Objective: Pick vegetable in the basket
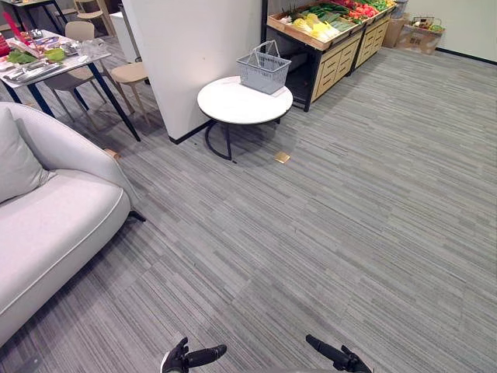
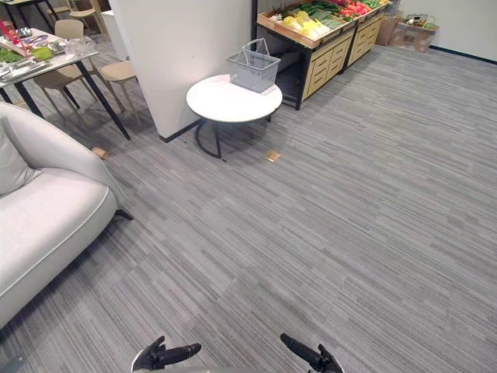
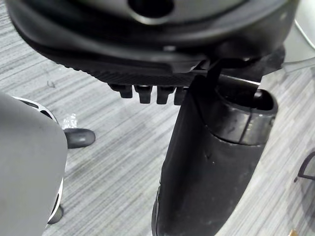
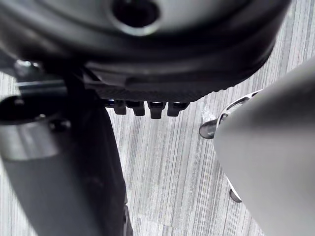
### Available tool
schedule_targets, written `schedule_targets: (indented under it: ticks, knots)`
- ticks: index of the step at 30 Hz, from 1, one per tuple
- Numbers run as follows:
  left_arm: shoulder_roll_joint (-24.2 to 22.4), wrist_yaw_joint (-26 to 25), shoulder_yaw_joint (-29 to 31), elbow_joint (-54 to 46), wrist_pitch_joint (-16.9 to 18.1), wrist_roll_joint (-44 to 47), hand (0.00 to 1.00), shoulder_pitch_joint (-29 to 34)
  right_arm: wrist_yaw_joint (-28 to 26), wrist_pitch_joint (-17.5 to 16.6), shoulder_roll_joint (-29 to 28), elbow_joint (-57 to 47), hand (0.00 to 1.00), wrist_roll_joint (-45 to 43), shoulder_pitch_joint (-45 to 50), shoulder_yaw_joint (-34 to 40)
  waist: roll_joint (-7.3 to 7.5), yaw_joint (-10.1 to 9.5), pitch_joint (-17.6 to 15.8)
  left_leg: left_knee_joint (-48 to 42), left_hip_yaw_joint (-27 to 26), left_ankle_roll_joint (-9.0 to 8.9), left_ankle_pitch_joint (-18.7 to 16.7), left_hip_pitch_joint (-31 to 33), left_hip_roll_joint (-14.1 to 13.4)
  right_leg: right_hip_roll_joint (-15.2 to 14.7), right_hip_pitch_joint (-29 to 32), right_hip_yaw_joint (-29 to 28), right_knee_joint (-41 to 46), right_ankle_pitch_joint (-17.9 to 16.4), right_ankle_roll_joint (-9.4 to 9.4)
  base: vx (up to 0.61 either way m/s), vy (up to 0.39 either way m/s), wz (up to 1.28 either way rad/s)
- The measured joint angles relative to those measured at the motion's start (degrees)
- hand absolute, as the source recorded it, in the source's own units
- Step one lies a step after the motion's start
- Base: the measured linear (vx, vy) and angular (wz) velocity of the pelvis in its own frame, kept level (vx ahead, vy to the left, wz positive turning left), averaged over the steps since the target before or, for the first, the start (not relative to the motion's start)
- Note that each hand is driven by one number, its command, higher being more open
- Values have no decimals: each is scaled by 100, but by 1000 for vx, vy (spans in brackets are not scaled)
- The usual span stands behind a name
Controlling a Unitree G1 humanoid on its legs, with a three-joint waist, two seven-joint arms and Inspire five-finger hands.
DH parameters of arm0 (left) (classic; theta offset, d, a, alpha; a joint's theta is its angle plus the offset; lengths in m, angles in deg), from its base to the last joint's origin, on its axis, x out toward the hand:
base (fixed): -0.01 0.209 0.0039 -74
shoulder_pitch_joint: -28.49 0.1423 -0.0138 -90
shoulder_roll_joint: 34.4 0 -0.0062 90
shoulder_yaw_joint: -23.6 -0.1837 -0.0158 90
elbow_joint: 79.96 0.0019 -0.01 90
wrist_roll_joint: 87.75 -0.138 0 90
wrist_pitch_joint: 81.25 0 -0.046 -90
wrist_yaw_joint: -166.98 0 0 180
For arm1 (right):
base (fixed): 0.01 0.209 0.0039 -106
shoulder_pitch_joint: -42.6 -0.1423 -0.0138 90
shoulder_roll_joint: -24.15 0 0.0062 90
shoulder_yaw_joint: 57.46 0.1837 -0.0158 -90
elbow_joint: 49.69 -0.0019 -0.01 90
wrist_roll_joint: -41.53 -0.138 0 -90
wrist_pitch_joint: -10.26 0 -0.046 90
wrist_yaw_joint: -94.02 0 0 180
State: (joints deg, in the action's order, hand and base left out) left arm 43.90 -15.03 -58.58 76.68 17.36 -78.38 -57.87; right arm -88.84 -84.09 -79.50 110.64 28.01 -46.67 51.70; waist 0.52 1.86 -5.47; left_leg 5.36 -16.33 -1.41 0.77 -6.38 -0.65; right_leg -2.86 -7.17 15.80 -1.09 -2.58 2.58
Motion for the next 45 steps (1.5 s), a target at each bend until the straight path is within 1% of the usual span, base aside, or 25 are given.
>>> schedule_targets:
  ticks: [6,8,9,11,13,17,20,22,24,26,27,28,29,31,32,33,34,36,38,39,40,41,43,44,45]
  knots:
    - [-47,89,28,-24,4,-112,100,-6,-85,65,40,-76,100,-28,9,392,-107,30,-158,-26,-56,3,-10,-264,-104,-32,192,-72,842,0,8,-51,36,-10]
    - [-62,109,43,-55,3,-111,100,-22,-99,68,57,-139,100,-86,5,583,-190,46,-286,-24,-60,135,-189,-301,-183,-74,564,-63,1654,-89,59,-101,114,-3]
    - [-56,119,69,-77,0,-110,100,-32,-98,65,41,-168,100,-118,9,645,-158,45,-333,-17,-75,104,-224,-335,-159,-148,658,-65,1925,-152,55,-153,151,-8]
    - [-23,115,213,-146,-11,-110,100,-13,-121,94,24,-213,100,-227,79,807,-105,46,-426,6,-145,204,-296,-456,-63,-452,1102,19,3078,-260,-10,-182,147,-12]
    - [2,115,218,-141,-25,-110,100,-1,-150,104,22,-216,100,-229,238,893,-52,50,-422,7,-156,252,-328,-552,-9,-687,1297,198,3649,-309,1,-123,88,1]
    - [93,112,278,-108,-42,-111,100,21,-171,140,-34,-202,100,-297,487,1031,-63,160,-427,-3,-96,247,-339,-560,-94,-900,1476,302,3419,-555,129,-33,-8,2]
    - [132,112,298,5,-59,-115,100,7,-197,129,-22,-213,100,-344,468,1080,-139,190,-459,-216,-84,27,-494,-499,-487,-779,1532,301,2222,-413,316,43,-155,-6]
    - [131,116,507,4,-64,-125,100,-8,-185,133,-77,-221,100,-401,466,1079,-43,177,-485,-383,-58,-236,-690,-569,-760,-783,1607,315,1165,192,516,158,-298,2]
    - [127,112,649,2,-66,-167,100,-36,-184,133,-153,-301,100,-425,477,1094,64,175,-524,-401,-33,-441,-831,-717,-841,-910,1715,330,695,485,589,270,-344,5]
    - [113,107,703,1,-67,-264,100,-52,-185,128,-216,-366,100,-458,511,1124,144,186,-536,-395,28,-685,-993,-953,-907,-1104,1808,285,690,508,603,375,-409,21]
    - [77,101,690,8,-66,-334,100,-70,-199,127,-180,-427,100,-462,527,1136,140,211,-531,-349,144,-808,-1075,-1133,-1019,-1135,1917,284,1239,844,542,389,-366,33]
    - [25,104,668,20,-67,-365,100,-41,-233,101,-165,-462,100,-461,533,1137,53,264,-554,-325,182,-822,-1100,-1192,-1128,-1102,2040,318,1681,754,447,654,-522,40]
    - [-167,131,627,53,-78,-392,100,-50,-289,50,23,-505,100,-433,476,1124,-169,289,-493,-428,316,-822,-1098,-1294,-1339,-1077,2338,395,2707,-76,220,451,-335,31]
    - [-246,226,585,15,-78,-420,100,-46,-265,73,71,-441,100,-399,451,1130,-187,278,-454,-673,320,-845,-957,-1390,-1494,-1109,2362,440,3519,-821,132,594,-457,22]
    - [-238,234,590,8,-80,-449,100,-18,-263,112,73,-408,100,-398,452,1121,-188,279,-366,-1131,378,-767,-892,-1255,-1605,-1083,2285,499,3690,-1149,75,620,-493,15]
    - [-224,227,594,6,-85,-439,100,-10,-263,120,91,-376,100,-395,454,1113,-181,287,-324,-1498,459,-663,-821,-1074,-1667,-1056,2211,538,3676,-1243,56,504,-402,14]
    - [-188,191,603,-2,-99,-415,100,-5,-259,133,107,-287,100,-401,457,1104,-181,297,-221,-2416,610,-515,-574,-572,-1783,-990,2078,603,3516,-1338,26,523,-371,7]
    - [-215,111,712,-201,-92,-223,100,35,-189,148,149,-203,100,-406,464,985,-277,270,-222,-4136,649,-437,154,237,-2129,-699,1596,662,2981,-1318,-184,594,-331,-15]
    - [-210,79,724,-270,-65,-94,100,50,-151,159,219,-192,100,-438,470,806,-334,232,-256,-5528,567,-397,31,640,-2286,-478,1148,581,2580,-1295,-250,509,-165,-56]
    - [-176,61,728,-295,-27,-84,100,55,-131,150,277,-198,100,-462,458,599,-298,170,-272,-6376,194,-226,-395,867,-2291,-312,614,359,2132,-1275,-245,567,-118,-74]
    - [-172,59,742,-298,-13,-84,100,53,-122,144,295,-202,100,-461,430,582,-283,150,-283,-6496,68,-168,-568,949,-2270,-287,449,283,1987,-1269,-240,463,-84,-71]
    - [-174,58,805,-311,15,-85,100,50,-107,141,304,-204,100,-463,369,588,-259,138,-306,-6556,-49,-162,-726,1031,-2235,-279,275,214,1843,-1269,-239,252,2,-44]
    - [-181,75,1007,-407,49,-39,100,57,-43,124,344,-202,100,-470,257,614,-96,85,-402,-6201,-320,-161,-1405,1504,-1801,-438,-395,-65,1341,-1227,-204,440,98,-53]
    - [-189,81,1060,-445,81,-8,100,54,-35,112,361,-205,100,-473,223,616,-58,42,-423,-5945,-391,-160,-1516,1659,-1681,-521,-485,-128,1308,-1226,-203,475,204,-56]
    - [-174,119,1092,-471,74,56,100,18,-26,68,388,-218,100,-477,186,640,-28,-6,-439,-5157,-396,-126,-1571,1991,-1407,-673,-605,-211,1302,-1226,-201,323,192,-47]
